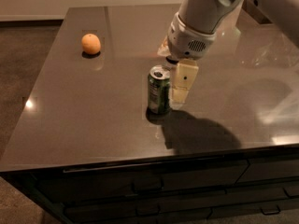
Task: Pick green can
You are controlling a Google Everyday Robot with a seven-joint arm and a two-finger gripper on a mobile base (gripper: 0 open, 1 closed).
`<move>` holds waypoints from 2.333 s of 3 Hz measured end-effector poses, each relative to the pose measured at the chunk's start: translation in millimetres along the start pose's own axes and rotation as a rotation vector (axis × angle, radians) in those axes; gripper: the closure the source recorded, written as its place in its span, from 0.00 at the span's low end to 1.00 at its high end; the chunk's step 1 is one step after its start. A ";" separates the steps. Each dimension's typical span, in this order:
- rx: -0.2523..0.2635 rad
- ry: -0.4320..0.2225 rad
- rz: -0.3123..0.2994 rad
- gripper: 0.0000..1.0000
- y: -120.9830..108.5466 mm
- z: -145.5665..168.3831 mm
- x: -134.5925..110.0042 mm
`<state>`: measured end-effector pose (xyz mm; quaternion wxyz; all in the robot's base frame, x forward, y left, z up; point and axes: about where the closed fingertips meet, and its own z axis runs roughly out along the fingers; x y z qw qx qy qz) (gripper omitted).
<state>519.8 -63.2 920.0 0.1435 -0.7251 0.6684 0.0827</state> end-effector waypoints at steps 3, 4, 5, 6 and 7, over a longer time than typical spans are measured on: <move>-0.053 -0.011 -0.035 0.49 6.7 18.2 -15.0; -0.043 -0.004 -0.044 0.73 4.1 10.5 -19.7; -0.020 -0.022 -0.087 1.00 -1.7 -21.2 -45.2; 0.030 -0.069 -0.119 1.00 -17.0 -62.8 -78.3; 0.057 -0.085 -0.121 1.00 -23.4 -63.1 -83.6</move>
Offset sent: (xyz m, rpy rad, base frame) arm -0.0103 0.0189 -0.0176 -0.0049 0.0630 0.0568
